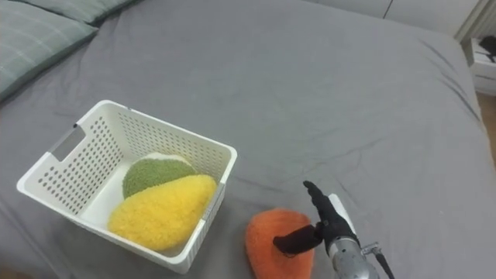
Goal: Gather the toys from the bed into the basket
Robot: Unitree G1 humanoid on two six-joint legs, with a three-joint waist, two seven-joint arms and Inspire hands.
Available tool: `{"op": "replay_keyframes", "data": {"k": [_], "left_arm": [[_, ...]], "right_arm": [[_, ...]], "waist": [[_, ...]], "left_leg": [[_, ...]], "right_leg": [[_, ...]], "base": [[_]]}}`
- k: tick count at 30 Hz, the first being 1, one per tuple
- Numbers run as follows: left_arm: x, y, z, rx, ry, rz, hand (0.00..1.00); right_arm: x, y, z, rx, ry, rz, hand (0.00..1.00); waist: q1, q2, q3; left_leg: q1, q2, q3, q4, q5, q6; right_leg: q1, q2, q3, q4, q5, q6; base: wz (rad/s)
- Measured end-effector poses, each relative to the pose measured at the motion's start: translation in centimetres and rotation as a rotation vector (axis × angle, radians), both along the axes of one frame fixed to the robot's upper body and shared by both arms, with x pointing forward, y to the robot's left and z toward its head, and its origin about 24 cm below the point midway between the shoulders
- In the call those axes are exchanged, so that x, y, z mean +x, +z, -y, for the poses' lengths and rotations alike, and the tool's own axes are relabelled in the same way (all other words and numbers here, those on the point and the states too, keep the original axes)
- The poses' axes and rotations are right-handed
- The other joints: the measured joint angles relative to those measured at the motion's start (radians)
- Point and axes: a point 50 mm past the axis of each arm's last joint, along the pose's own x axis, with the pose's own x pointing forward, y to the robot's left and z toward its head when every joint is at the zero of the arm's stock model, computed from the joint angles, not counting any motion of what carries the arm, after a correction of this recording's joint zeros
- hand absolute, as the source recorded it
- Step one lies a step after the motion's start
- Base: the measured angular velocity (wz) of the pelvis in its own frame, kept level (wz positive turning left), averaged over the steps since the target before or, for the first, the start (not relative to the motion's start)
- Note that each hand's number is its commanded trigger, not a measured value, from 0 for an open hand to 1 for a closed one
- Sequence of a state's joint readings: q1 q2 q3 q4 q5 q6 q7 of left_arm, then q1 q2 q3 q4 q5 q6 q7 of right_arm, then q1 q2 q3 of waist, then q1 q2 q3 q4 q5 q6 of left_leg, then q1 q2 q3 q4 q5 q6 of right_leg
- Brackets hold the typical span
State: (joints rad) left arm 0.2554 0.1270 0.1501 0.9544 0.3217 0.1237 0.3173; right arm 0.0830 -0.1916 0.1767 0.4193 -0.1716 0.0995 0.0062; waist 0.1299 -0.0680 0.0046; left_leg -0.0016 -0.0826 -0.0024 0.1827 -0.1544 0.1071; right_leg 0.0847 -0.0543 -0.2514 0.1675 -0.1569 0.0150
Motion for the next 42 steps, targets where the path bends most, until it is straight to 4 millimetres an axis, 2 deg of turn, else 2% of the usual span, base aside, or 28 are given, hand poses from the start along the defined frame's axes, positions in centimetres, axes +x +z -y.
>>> {"op": "replay_keyframes", "data": {"k": [6,12,20,21,22,23,24,30,37,42], "left_arm": [[0.0,0.0,0.1,-0.001,-0.006,-0.010,0.00],[0.4,0.0,0.5,-0.001,-0.044,-0.006,0.00],[0.9,0.0,0.7,-0.005,-0.058,0.019,0.00],[0.9,0.0,0.7,-0.005,-0.058,0.019,0.00],[0.9,0.0,0.7,-0.005,-0.057,0.019,0.00],[0.8,0.0,0.7,-0.006,-0.057,0.017,0.00],[0.8,0.0,0.7,-0.006,-0.056,0.016,0.00],[0.9,0.0,0.8,-0.011,-0.061,0.033,0.00],[0.6,0.0,0.8,-0.014,-0.060,0.027,0.00],[0.5,-0.1,1.0,-0.024,-0.059,0.024,0.00]], "right_arm": [[-1.1,-1.4,0.3,-0.011,0.003,-0.084,0.00],[-3.0,-3.3,1.1,-0.043,-0.005,-0.194,0.00],[-3.8,-4.0,1.3,-0.066,0.006,-0.228,0.00],[-3.9,-4.0,1.4,-0.075,0.013,-0.231,0.02],[-3.9,-4.0,1.4,-0.079,0.015,-0.231,0.40],[-3.9,-4.1,1.4,-0.092,0.025,-0.232,0.74],[-4.0,-4.1,1.5,-0.104,0.033,-0.236,1.00],[-4.4,-4.6,1.9,-0.129,0.012,-0.244,1.00],[-4.8,-4.8,2.1,-0.140,0.003,-0.259,1.00],[-5.0,-5.0,2.0,-0.130,0.011,-0.278,1.00]], "waist": [[-0.003,0.004,0.0009],[0.001,0.027,-0.0036],[0.002,0.019,-0.0028],[0.004,0.017,-0.0025],[0.005,0.017,-0.0024],[0.005,0.017,-0.0022],[0.004,0.018,-0.0020],[0.006,0.019,-0.0013],[0.014,0.020,-0.0006],[0.015,0.030,0.0046]], "left_leg": [[-0.008,-0.001,-0.009,0.007,-0.003,0.000],[-0.016,-0.001,-0.011,0.023,-0.015,0.000],[-0.019,-0.003,-0.025,0.025,-0.015,0.000],[-0.019,-0.003,-0.027,0.025,-0.015,0.000],[-0.020,-0.003,-0.027,0.025,-0.015,0.000],[-0.023,-0.003,-0.031,0.030,-0.015,0.000],[-0.023,-0.003,-0.033,0.033,-0.015,0.000],[-0.023,-0.009,-0.057,0.040,-0.016,0.000],[-0.022,-0.012,-0.060,0.041,-0.016,0.000],[-0.022,-0.013,-0.065,0.040,-0.016,0.000]], "right_leg": [[0.000,0.000,-0.003,-0.001,0.000,0.000],[-0.001,0.002,-0.002,0.000,0.000,0.000],[0.003,0.000,-0.027,0.000,0.000,0.000],[0.003,0.000,-0.027,0.000,0.000,0.000],[0.003,0.000,-0.030,0.000,0.000,0.000],[0.004,-0.001,-0.040,0.000,0.000,0.000],[0.006,-0.001,-0.045,-0.001,0.000,0.000],[0.016,-0.002,-0.055,-0.003,0.000,0.000],[0.024,-0.002,-0.052,-0.016,0.000,0.001],[0.026,-0.002,-0.055,-0.017,0.000,0.001]], "base": [[0.05],[0.00],[0.06],[0.04],[0.07],[0.09],[0.13],[0.09],[0.01],[0.01]]}}
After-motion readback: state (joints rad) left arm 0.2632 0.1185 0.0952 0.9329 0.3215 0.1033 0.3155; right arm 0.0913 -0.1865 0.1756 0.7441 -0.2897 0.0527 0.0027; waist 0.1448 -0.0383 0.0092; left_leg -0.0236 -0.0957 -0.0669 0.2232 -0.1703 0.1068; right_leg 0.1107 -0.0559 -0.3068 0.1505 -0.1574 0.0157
